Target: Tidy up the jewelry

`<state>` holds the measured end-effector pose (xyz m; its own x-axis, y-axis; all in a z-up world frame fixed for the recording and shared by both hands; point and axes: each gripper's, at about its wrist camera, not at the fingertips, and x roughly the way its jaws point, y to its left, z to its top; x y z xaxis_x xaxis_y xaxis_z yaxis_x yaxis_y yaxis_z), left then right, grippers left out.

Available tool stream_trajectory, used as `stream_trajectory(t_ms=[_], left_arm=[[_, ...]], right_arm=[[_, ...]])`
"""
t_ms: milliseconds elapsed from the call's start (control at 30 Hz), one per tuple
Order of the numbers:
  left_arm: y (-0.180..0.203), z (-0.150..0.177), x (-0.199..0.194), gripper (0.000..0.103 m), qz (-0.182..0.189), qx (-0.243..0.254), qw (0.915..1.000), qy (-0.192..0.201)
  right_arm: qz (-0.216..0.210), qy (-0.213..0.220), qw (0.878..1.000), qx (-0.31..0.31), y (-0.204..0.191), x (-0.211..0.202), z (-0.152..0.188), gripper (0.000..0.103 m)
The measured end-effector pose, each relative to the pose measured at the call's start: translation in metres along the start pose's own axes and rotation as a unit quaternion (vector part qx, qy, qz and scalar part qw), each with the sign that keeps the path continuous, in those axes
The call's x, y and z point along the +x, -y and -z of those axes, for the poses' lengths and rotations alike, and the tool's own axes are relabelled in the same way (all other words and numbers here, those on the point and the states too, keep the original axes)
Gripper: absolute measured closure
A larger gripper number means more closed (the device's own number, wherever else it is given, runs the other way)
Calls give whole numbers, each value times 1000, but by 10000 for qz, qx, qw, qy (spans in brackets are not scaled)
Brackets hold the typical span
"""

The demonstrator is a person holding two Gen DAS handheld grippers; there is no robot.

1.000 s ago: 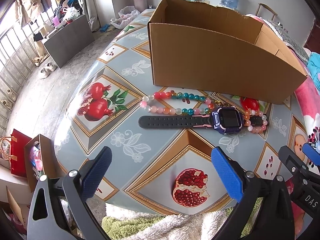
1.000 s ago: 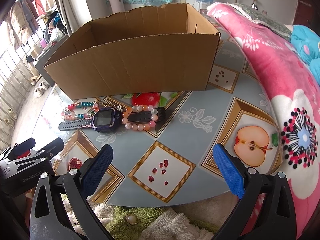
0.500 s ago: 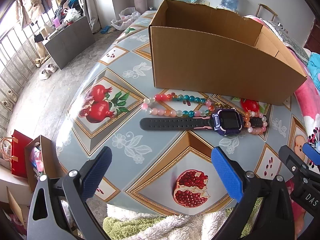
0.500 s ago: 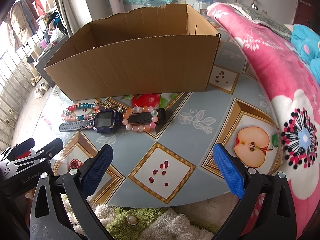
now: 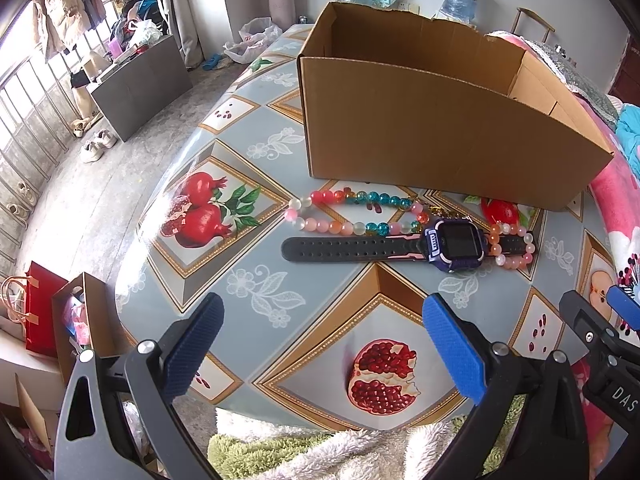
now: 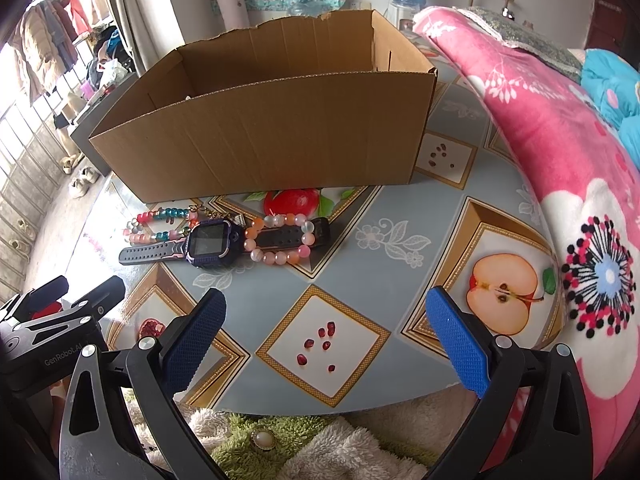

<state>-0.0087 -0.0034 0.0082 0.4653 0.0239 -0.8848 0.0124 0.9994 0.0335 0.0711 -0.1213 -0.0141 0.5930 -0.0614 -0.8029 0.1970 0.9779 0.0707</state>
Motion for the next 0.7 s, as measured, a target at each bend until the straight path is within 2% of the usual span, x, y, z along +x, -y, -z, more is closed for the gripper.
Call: stream_trajectory(t_ms=[700], left_arm=[[-1,1,0,5,-41,1,10000,29]], right_arm=[[5,16,10000,-14,0,-1,1,7]])
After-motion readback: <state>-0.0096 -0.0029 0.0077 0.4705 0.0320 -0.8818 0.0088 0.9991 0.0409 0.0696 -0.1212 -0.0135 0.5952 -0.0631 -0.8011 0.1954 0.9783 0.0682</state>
